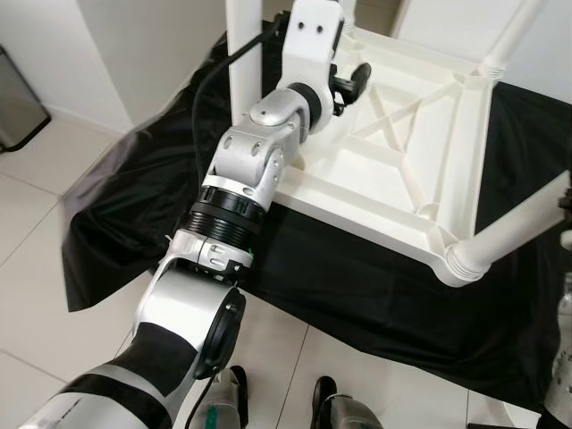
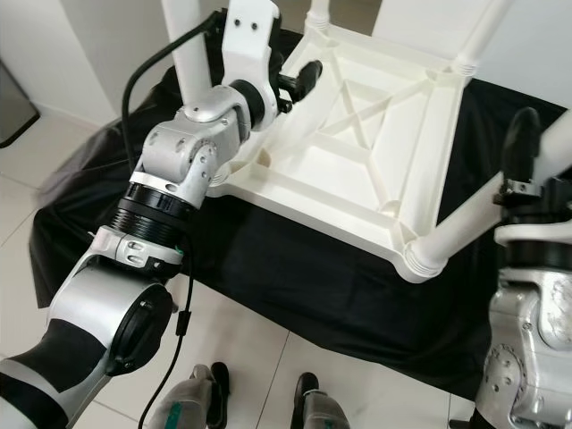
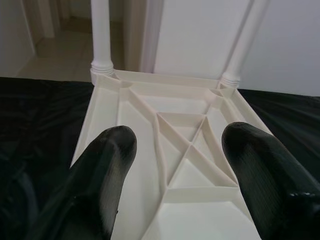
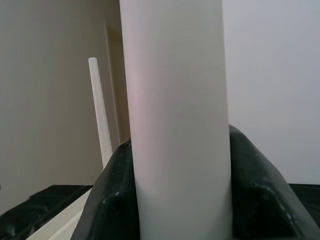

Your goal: Building children table

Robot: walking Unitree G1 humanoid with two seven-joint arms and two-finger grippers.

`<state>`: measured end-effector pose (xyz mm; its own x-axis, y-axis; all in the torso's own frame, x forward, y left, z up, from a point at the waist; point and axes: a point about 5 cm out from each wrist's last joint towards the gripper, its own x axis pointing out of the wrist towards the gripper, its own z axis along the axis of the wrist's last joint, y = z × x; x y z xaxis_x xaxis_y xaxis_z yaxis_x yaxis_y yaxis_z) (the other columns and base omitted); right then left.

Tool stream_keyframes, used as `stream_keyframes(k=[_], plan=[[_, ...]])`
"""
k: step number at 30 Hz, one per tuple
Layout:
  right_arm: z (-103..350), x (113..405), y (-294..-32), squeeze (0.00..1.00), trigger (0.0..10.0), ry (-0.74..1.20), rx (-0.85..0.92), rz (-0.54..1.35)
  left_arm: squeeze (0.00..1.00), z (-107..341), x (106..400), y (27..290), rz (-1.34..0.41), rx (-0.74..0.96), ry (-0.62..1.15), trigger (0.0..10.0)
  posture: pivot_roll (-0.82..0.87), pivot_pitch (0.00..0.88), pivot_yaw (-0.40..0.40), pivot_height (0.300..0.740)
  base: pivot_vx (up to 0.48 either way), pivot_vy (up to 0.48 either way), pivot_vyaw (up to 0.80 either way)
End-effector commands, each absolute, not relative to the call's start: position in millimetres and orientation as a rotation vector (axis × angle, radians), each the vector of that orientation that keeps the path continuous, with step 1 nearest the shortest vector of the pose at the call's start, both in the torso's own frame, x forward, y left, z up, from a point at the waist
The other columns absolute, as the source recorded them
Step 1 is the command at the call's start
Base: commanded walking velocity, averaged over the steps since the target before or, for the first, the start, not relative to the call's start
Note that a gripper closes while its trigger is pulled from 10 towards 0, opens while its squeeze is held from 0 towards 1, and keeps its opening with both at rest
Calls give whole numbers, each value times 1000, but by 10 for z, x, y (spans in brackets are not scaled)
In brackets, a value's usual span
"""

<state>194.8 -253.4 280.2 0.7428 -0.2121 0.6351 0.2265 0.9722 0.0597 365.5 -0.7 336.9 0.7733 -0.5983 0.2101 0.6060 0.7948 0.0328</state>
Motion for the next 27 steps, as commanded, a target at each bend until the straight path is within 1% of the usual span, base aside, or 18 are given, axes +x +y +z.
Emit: stream_keyframes(k=[1,2,6,7,8,13,16,22,25,26,27], plan=[[2291,2001,-2709,0,0,-429,62,-317,0,3383,3634,4,-634,-38,-224,10000,60,264,61,740,0,0,0],[2326,1885,-2696,0,0,-465,47,-311,0,3399,3611,17,-631,-43,-229,10000,56,263,70,740,0,0,0],[2353,1777,-2676,0,0,-478,20,-305,0,3403,3572,25,-631,-44,-231,10000,53,262,80,740,0,0,0],[2365,1712,-2660,0,0,-478,3,-295,0,3396,3544,28,-636,-46,-227,10000,50,260,87,740,0,0,0],[2366,1657,-2662,0,0,-481,22,-291,0,3385,3514,21,-644,-44,-225,10000,50,261,91,740,0,0,0],[2350,1599,-2707,0,0,-483,47,-312,0,3373,3464,-17,-668,-50,-218,10000,47,256,99,740,0,0,0],[2386,1571,-2771,0,0,-535,99,-343,0,3370,3428,-86,-691,-41,-218,10000,51,249,107,740,0,0,0],[2401,1501,-2809,0,0,-547,88,-359,0,3366,3393,-128,-704,-37,-214,10000,46,245,111,740,0,0,0],[2330,1415,-2939,0,0,-558,147,-423,0,3374,3348,-172,-725,-35,-216,10000,48,241,115,740,0,0,0],[2330,1415,-2939,0,0,-558,147,-423,0,3374,3348,-172,-725,-35,-216,10000,48,241,115,740,0,0,0],[2280,1365,-3032,0,0,-570,189,-470,0,3381,3324,-201,-740,-26,-222,10000,50,239,113,740,0,0,0]])
